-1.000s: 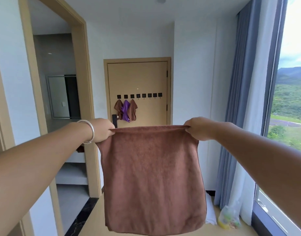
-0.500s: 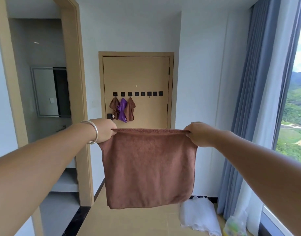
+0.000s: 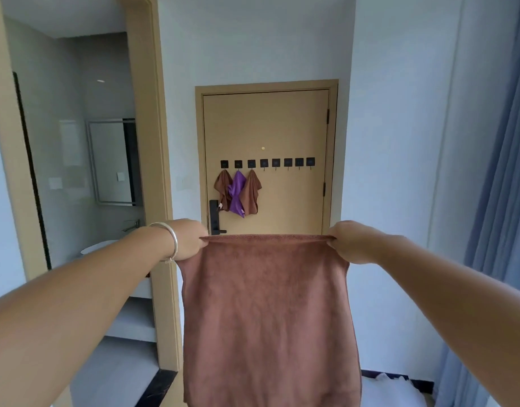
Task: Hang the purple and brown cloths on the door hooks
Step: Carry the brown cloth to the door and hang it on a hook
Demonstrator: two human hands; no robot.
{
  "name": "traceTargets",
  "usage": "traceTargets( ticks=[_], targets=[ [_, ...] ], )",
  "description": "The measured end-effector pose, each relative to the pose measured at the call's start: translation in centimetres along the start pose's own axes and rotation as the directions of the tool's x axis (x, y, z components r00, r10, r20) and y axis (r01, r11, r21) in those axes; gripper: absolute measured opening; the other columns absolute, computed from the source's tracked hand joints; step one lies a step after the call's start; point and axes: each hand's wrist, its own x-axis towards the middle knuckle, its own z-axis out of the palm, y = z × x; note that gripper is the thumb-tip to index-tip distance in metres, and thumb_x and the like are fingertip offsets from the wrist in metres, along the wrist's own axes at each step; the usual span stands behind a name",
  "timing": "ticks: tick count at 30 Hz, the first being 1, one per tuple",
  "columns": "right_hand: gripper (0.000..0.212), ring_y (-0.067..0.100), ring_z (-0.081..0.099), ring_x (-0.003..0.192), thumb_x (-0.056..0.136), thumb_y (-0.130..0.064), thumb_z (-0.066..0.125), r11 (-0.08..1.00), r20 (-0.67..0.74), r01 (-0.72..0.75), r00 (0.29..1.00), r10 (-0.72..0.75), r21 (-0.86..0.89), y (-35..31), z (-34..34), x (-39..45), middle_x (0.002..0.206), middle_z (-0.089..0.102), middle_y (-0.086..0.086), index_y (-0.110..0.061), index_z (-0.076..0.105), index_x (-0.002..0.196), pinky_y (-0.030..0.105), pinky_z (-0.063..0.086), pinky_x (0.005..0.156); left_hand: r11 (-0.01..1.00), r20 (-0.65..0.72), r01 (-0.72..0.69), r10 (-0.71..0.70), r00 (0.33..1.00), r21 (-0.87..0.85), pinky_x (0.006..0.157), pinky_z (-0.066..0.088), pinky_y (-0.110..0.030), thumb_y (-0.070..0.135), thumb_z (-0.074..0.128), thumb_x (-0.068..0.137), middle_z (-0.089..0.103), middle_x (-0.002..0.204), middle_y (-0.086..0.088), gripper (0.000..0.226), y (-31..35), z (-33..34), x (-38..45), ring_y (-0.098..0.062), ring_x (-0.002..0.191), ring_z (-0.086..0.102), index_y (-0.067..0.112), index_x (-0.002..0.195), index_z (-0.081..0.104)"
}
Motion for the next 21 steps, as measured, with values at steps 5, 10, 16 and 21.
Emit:
traceTargets(
  ticks=[5, 10, 16, 21],
  targets=[
    [0.026, 0.021, 0.056, 0.09, 0.103, -0.025, 0.031, 1.0, -0.039, 0.006, 0.999, -0.005, 0.017, 3.7, -0.2, 8.0, 0.094, 0.057, 0.002, -0.019, 0.055, 0.095, 0.032, 0.047, 0.079, 0.999, -0.025, 0.049, -0.049, 0.998, 0.002, 0.057, 0.03, -0.027, 0.026, 0.036, 0.103, 0.047, 0.072, 0.002, 0.037, 1.0, -1.0, 7.4, -0.013, 0.064, 0.042, 0.018, 0.068, 0.043],
    [0.029, 0.02, 0.056, 0.084, 0.102, -0.024, 0.032, 0.999, -0.059, 0.04, 0.998, -0.038, 0.022, 6.9, 0.6, 15.3, 0.085, 0.055, 0.0, -0.024, 0.048, 0.078, 0.032, 0.047, 0.073, 0.996, -0.038, 0.085, -0.085, 0.996, -0.001, 0.056, 0.03, -0.026, 0.026, 0.037, 0.103, 0.047, 0.071, 0.003, 0.038, 1.5, -0.6, 14.4, -0.011, 0.062, 0.042, 0.02, 0.066, 0.043],
    [0.029, 0.018, 0.054, 0.079, 0.102, -0.023, 0.032, 0.998, -0.014, 0.058, 0.998, -0.058, 0.031, 9.8, 3.1, 22.6, 0.084, 0.055, -0.001, -0.023, 0.051, 0.081, 0.029, 0.041, 0.066, 0.996, -0.026, 0.087, -0.086, 0.996, 0.01, 0.067, 0.038, -0.03, 0.026, 0.036, 0.103, 0.052, 0.076, -0.001, 0.035, 1.6, 0.4, 22.2, -0.019, 0.07, 0.047, 0.015, 0.071, 0.046],
    [0.03, 0.017, 0.055, 0.08, 0.102, -0.024, 0.033, 0.998, -0.02, 0.04, 0.999, -0.039, 0.057, 11.8, 5.0, 29.9, 0.085, 0.057, -0.001, -0.026, 0.052, 0.079, 0.03, 0.044, 0.068, 0.997, -0.03, 0.066, -0.066, 0.997, 0.025, 0.063, 0.036, -0.03, 0.027, 0.035, 0.103, 0.051, 0.075, 0.0, 0.034, 0.6, 1.8, 29.7, -0.018, 0.069, 0.046, 0.014, 0.074, 0.046]
  ],
)
